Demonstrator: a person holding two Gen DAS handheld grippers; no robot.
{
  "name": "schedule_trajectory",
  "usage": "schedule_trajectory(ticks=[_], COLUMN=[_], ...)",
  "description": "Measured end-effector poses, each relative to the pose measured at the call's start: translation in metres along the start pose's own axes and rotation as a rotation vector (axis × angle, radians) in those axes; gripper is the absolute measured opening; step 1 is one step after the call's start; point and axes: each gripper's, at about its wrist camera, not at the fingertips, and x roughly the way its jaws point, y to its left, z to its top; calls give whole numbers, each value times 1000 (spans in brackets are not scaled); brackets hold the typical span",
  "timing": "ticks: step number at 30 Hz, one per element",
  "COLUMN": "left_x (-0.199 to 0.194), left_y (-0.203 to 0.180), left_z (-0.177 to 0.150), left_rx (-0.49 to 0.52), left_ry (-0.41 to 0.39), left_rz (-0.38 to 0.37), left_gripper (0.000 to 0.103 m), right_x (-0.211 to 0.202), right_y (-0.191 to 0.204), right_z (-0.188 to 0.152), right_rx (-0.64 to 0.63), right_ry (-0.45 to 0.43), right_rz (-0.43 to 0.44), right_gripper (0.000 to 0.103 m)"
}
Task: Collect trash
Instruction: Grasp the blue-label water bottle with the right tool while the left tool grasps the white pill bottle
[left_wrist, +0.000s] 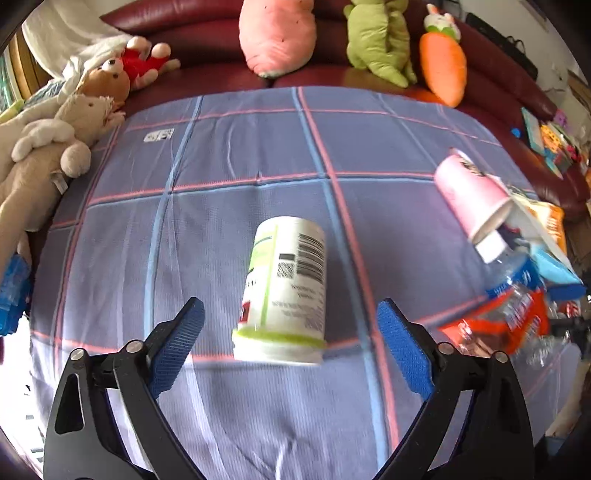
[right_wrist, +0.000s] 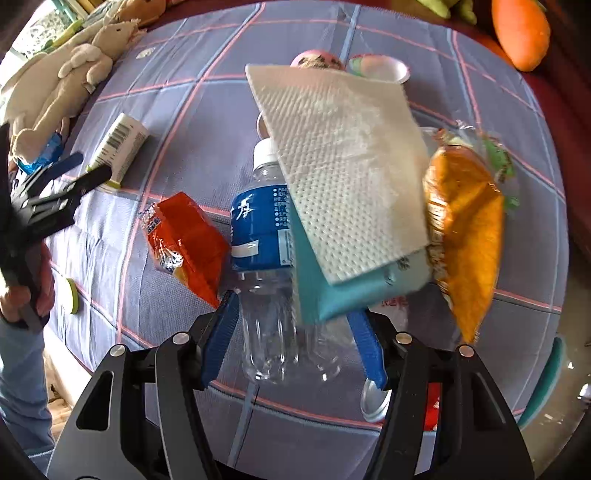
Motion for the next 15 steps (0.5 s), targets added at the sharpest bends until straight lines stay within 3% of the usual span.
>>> schedule_trajectory(ticks=[4, 7, 8, 15], left_x=[21, 32, 34, 31], left_y=[-2, -3, -4, -10], left_z=[1, 0, -1, -8], left_rx=[14, 18, 18, 18], left_ry=[40, 57, 60, 55], left_rz=[-5, -8, -10, -45], left_gripper=[80, 66, 55, 55], right_x=[9, 16, 19, 34], right_y=[8, 10, 11, 16], right_z=[7, 12, 14, 21], right_rx=[-17, -22, -19, -16], right_ry=[18, 30, 34, 51], right_rz=[4, 11, 16, 38], right_gripper=[59, 62, 62, 65])
